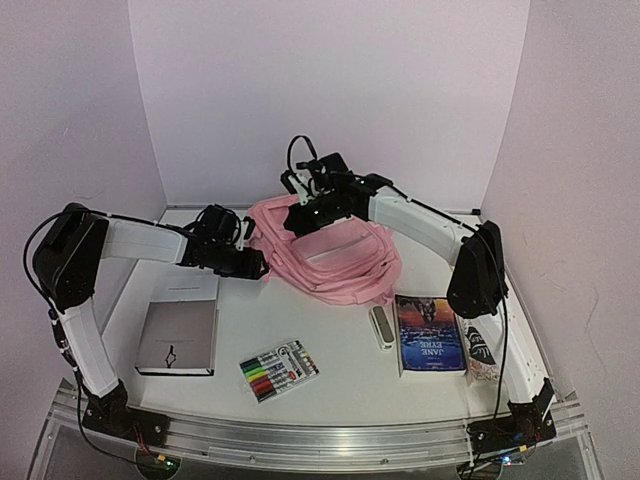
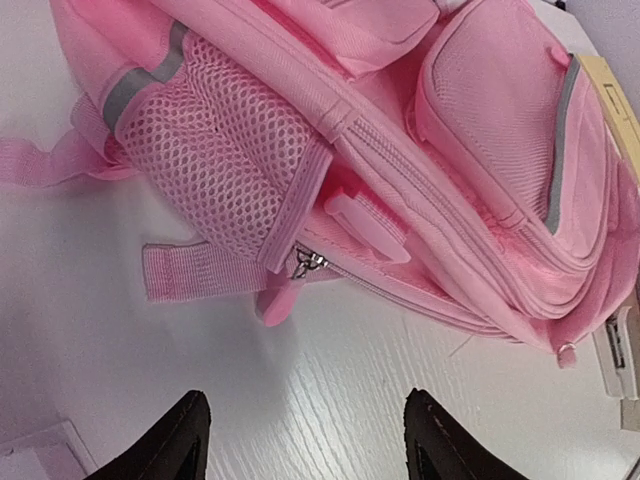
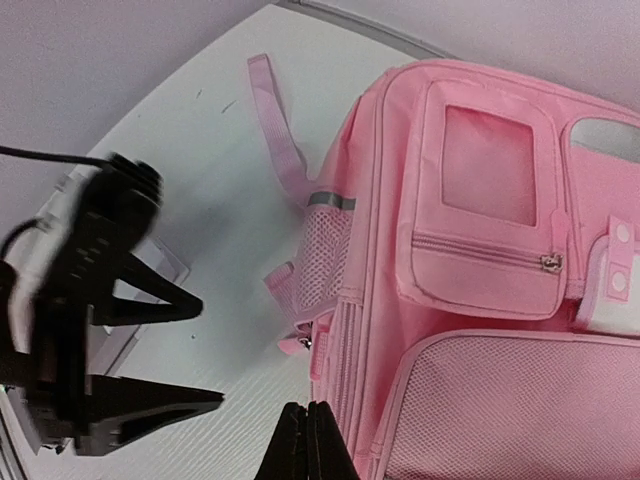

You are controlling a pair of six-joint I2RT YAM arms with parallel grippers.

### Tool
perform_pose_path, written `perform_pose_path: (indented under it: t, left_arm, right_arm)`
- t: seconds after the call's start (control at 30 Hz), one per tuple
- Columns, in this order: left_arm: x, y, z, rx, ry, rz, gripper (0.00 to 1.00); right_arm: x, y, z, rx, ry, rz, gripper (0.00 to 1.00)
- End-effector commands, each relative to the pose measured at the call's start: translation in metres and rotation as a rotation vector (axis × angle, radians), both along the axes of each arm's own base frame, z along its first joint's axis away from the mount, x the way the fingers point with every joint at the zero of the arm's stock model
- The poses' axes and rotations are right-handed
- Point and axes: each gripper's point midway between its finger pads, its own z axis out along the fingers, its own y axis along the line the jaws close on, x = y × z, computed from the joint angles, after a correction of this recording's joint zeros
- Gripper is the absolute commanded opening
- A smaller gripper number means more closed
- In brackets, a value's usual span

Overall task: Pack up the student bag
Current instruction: Move the book to the corner of the board, then unzip the student bag at the center of the board.

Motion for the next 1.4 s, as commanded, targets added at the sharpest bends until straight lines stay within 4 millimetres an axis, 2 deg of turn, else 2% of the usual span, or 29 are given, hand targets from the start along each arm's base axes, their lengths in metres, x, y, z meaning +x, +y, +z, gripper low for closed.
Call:
perform_pose_path:
  t: [0.0, 0.1, 0.27, 0.33, 0.47, 0.53, 0.77, 0.9, 1.03, 1.13, 1.3, 1.37]
  left_arm:
    - [0.019, -0.013, 0.014, -0.026, -0.096, -0.039, 0.65]
    - [0.017, -0.013, 0.007, -0.036, -0.08, -0.044, 0.64]
    - [0.018, -0.02, -0.011, -0.02, -0.054, -0.088, 0.61]
    - [0.017, -0.023, -0.021, -0.004, -0.035, -0.112, 0.59]
    - [0.022, -0.028, -0.029, 0.018, -0.034, -0.139, 0.54]
    - [0.027, -0.031, -0.029, 0.024, -0.045, -0.143, 0.53]
    - [0.041, -0.034, -0.032, 0.052, -0.066, -0.138, 0.49]
    - [0.042, -0.038, -0.041, 0.059, -0.05, -0.164, 0.44]
    - [0.04, -0.04, -0.047, 0.055, -0.022, -0.181, 0.34]
    - [0.035, -0.041, -0.046, 0.044, -0.008, -0.187, 0.25]
    - [0.024, -0.044, -0.031, 0.016, -0.005, -0.192, 0.08]
    - [0.018, -0.047, -0.027, 0.013, -0.008, -0.199, 0.01]
  right_arm:
    - [-0.011, 0.002, 0.051, 0.088, -0.027, 0.04, 0.09]
    - [-0.015, -0.002, 0.03, 0.043, 0.002, 0.043, 0.28]
    - [-0.007, -0.012, -0.008, -0.062, -0.001, -0.005, 0.48]
    - [-0.003, -0.018, -0.013, -0.091, -0.015, -0.026, 0.55]
    - [0.003, -0.032, -0.009, -0.103, -0.015, -0.039, 0.64]
    - [0.007, -0.046, -0.005, -0.096, 0.007, -0.049, 0.74]
    - [0.032, -0.135, 0.011, -0.015, 0.16, -0.141, 0.94]
    - [0.032, -0.181, 0.005, -0.001, 0.244, -0.188, 0.98]
    - [0.028, -0.22, -0.025, -0.022, 0.358, -0.227, 0.98]
    - [0.015, -0.228, -0.049, -0.047, 0.422, -0.221, 0.98]
    - [-0.008, -0.227, -0.088, -0.049, 0.55, -0.194, 0.98]
    - [-0.012, -0.226, -0.099, -0.047, 0.587, -0.194, 0.94]
